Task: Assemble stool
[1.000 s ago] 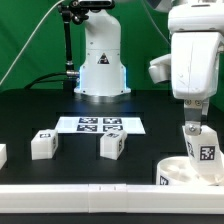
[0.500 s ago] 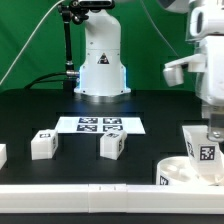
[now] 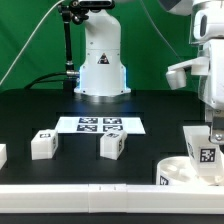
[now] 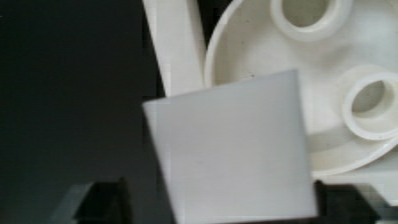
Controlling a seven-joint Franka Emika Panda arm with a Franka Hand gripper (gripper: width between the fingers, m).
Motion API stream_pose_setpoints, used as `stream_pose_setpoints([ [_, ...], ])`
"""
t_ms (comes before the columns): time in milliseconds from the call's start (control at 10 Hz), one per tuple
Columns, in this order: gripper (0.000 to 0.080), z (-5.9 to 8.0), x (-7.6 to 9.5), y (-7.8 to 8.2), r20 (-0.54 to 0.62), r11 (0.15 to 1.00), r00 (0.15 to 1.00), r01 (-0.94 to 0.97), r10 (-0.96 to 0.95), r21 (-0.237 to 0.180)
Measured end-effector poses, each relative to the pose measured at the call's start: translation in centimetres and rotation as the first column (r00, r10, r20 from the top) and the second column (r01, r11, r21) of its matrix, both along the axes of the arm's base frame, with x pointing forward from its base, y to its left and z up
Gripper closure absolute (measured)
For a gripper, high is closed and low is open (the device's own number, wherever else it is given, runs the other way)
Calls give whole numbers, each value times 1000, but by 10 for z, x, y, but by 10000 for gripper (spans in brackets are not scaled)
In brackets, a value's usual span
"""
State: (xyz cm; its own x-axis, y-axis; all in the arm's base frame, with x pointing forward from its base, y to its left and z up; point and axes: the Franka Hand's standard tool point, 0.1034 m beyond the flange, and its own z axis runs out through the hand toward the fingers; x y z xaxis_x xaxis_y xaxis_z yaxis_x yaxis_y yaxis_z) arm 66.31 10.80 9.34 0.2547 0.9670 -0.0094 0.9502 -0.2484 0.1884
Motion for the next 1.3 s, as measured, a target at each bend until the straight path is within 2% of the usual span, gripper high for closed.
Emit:
stream_pose_setpoints([
  [100, 412, 1, 0, 0, 0, 1000, 1000, 0, 0, 0],
  [200, 451, 1, 0, 0, 0, 1000, 1000, 0, 0, 0],
  [800, 451, 1, 0, -3, 2, 999, 999, 40, -40, 7],
  [1000, 451, 1, 1, -4, 17, 976, 977, 212, -213, 46],
  [1200, 451, 2, -1, -9, 49, 916, 918, 385, -392, 113],
  [1300, 451, 2, -1, -8, 58, 858, 863, 488, -501, 159],
])
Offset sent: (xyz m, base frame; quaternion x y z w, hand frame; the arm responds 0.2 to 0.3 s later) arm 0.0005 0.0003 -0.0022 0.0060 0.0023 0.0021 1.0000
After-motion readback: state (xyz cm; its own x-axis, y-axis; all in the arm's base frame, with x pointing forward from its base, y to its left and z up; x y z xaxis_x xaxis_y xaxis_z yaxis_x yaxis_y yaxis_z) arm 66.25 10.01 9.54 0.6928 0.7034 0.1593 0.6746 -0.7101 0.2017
